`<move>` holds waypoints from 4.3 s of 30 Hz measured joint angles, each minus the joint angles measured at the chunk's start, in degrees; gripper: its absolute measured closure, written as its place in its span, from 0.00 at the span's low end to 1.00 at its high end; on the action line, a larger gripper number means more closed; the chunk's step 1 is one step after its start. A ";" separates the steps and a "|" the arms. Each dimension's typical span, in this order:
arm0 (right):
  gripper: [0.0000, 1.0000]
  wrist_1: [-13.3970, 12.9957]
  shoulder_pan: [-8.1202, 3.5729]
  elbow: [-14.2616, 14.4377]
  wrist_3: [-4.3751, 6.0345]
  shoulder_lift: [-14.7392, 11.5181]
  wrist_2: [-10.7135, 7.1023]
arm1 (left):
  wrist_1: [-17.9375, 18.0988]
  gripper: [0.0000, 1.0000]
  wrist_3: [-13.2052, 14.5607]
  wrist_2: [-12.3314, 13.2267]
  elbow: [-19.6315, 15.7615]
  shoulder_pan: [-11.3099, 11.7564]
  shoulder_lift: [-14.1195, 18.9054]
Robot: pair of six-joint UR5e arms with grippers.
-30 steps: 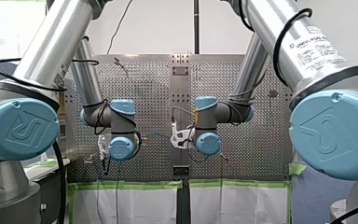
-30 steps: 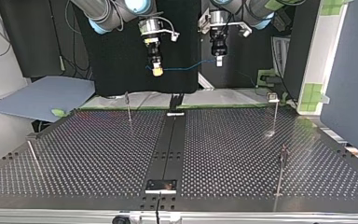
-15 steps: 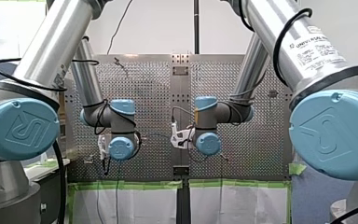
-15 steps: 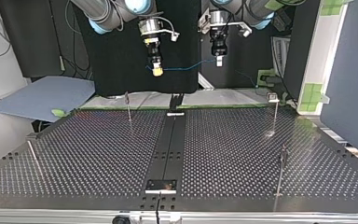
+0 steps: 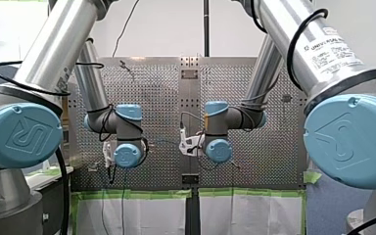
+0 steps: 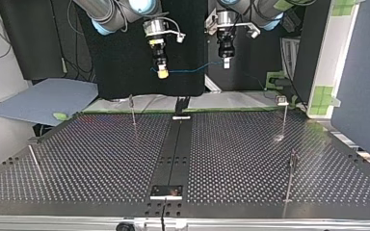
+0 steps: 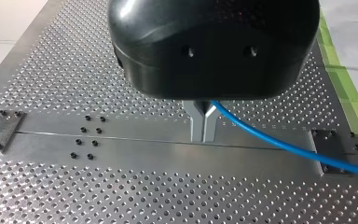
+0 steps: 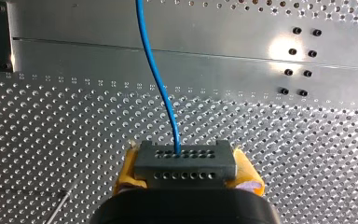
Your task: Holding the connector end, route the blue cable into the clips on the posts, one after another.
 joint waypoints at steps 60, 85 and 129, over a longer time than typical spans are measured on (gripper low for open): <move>1.00 0.00 0.00 0.00 0.00 0.00 0.00 | 0.00 1.00 0.00 0.00 0.00 0.00 0.00; 1.00 0.00 0.00 -0.07 0.00 0.00 0.00 | 0.00 1.00 0.16 -0.23 0.00 -0.07 0.00; 1.00 0.00 0.00 -0.09 0.00 0.00 0.00 | -5.01 1.00 -0.35 1.49 -0.09 -1.76 0.53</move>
